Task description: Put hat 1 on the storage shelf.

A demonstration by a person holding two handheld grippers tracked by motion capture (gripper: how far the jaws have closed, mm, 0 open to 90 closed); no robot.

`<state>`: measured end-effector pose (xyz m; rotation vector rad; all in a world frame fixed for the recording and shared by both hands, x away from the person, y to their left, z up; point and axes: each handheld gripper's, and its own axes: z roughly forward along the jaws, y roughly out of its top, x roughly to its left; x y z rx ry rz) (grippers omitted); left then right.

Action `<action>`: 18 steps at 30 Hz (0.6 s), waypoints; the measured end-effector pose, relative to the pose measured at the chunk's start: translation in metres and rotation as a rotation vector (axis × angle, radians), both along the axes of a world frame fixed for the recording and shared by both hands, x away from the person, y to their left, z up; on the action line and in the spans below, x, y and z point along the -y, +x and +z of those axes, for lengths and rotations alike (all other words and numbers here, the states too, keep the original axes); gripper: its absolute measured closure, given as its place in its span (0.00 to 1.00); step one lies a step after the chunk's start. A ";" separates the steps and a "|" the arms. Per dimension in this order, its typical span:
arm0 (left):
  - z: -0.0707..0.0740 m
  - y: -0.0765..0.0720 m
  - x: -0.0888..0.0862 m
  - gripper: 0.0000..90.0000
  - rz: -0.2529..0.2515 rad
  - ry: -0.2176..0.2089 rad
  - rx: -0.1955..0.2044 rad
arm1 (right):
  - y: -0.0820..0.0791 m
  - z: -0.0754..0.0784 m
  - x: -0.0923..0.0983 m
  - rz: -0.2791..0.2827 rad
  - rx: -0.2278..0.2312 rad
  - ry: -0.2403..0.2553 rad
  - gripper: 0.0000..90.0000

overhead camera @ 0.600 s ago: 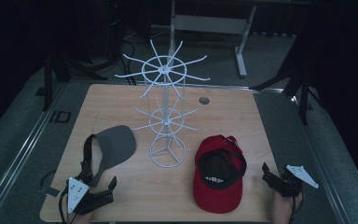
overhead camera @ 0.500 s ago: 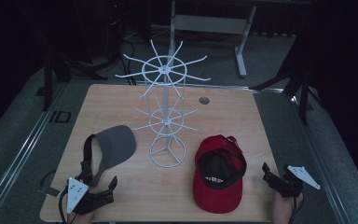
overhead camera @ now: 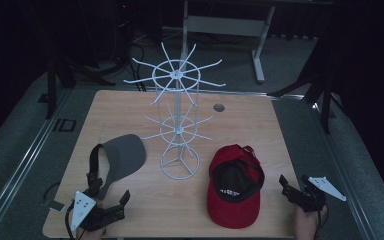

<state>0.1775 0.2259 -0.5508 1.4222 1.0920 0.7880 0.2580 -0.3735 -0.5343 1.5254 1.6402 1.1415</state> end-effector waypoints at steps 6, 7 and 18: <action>-0.001 0.001 0.007 0.01 0.001 0.037 -0.024 | 0.002 0.019 -0.018 0.095 -0.026 -0.042 0.16; -0.001 0.001 0.007 0.01 0.001 0.037 -0.024 | 0.003 0.024 -0.021 0.112 -0.031 -0.057 0.15; 0.001 0.001 0.010 0.01 -0.015 -0.007 -0.058 | 0.018 0.050 -0.046 0.210 -0.052 -0.075 0.14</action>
